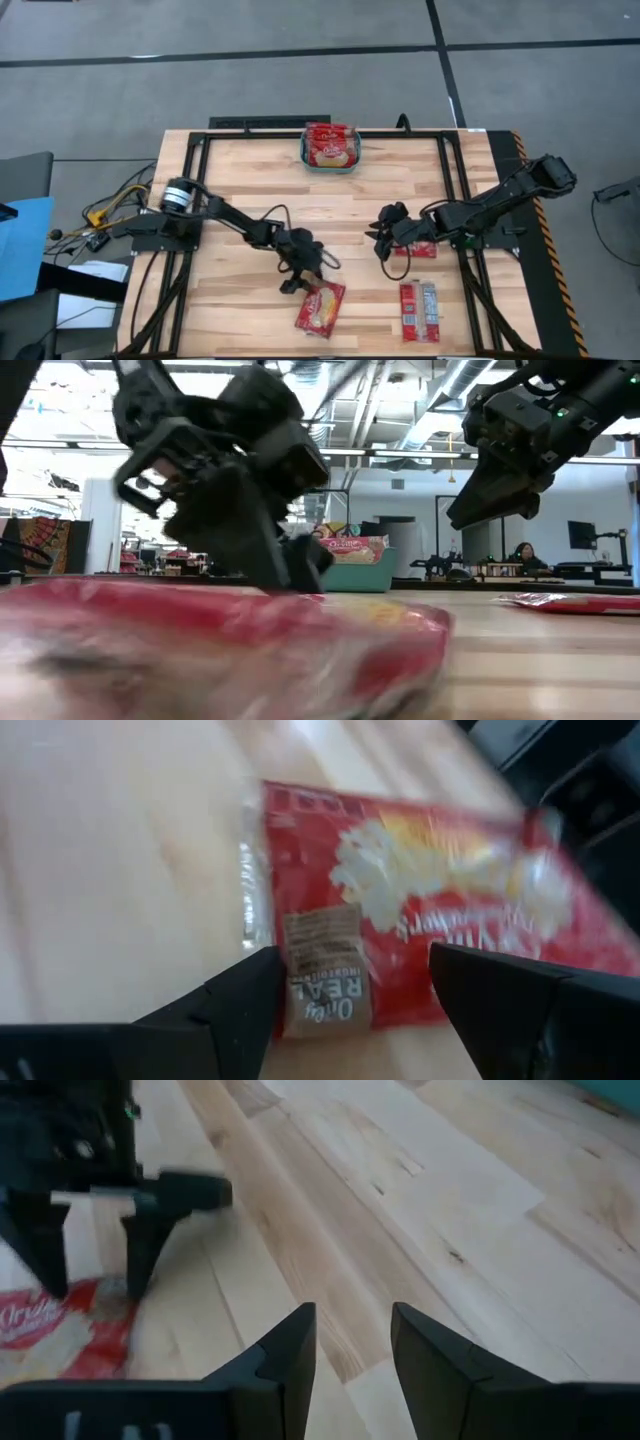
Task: Sort popcorn bags into baskets
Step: Put the red popcorn bag into the blue bin
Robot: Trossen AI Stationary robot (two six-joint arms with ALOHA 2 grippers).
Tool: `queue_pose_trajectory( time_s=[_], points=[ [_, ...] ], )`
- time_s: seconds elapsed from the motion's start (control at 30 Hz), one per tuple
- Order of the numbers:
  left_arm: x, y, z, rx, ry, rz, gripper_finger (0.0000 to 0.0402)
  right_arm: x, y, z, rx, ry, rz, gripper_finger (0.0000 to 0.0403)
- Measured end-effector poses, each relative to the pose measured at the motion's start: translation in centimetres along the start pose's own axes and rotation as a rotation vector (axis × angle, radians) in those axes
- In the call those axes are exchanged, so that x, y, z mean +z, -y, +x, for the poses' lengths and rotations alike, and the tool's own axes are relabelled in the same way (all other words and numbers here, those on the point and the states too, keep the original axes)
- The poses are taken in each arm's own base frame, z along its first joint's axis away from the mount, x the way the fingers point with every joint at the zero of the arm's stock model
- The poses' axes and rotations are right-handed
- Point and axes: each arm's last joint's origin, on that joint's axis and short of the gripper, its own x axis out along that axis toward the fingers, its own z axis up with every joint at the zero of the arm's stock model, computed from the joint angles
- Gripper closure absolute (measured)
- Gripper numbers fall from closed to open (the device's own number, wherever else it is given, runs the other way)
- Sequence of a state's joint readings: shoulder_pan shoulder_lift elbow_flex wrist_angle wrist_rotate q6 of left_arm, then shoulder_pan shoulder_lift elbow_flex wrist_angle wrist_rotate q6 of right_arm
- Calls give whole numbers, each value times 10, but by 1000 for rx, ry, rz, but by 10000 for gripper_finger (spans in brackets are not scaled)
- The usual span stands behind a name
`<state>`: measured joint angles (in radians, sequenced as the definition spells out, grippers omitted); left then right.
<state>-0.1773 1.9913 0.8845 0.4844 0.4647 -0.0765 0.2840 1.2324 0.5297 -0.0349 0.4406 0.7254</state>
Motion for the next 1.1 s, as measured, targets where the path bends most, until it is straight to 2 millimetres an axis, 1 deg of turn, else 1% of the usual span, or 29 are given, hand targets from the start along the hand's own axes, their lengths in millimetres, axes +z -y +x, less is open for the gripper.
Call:
queue_pose_trajectory(
  time_s=[0.07, 0.1, 0.17, 0.27, 0.4, 0.43, 0.53, 0.63, 0.73, 0.83, 0.9, 0.97, 1.1],
  points=[
    [-4, -9, 7, -59, -19, -57, 156, 1, 1, 1, -5, 0, 3, 249],
    [-3, -12, 8, -80, -21, -76, 163, 1, 1, 1, -6, -1, 3, 251],
    [-3, -17, 7, -105, -28, -90, 190, 1, 1, 1, -6, -2, 3, 254],
    [-5, -20, 5, -64, -66, -64, 257, 0, 1, 1, -2, -8, 2, 259],
    [-12, -21, 4, -29, -127, -52, 371, 0, 1, 1, 4, -19, 0, 268],
    [-12, -21, 4, -26, -136, -54, 385, 0, 1, 1, 3, -20, -1, 270],
    [-14, -21, 4, -4, -156, -55, 391, 1, 2, 1, -3, -14, 3, 277],
    [-11, -22, -2, 32, -167, -39, 399, 2, 3, 2, -10, -9, 4, 285],
    [-3, -24, -18, 144, -194, 18, 401, 4, 1, 2, 12, 17, -8, 292],
    [8, -26, -41, 267, -236, 92, 401, 11, -4, 1, 65, 78, -4, 292],
    [16, -26, -55, 309, -247, 162, 401, 16, -6, 1, 97, 114, -12, 285],
    [21, -25, -64, 341, -265, 244, 401, 20, -5, 2, 123, 131, -20, 269],
    [26, -25, -73, 377, -313, 442, 401, 29, 3, 7, 148, 123, -32, 216]
  ],
)
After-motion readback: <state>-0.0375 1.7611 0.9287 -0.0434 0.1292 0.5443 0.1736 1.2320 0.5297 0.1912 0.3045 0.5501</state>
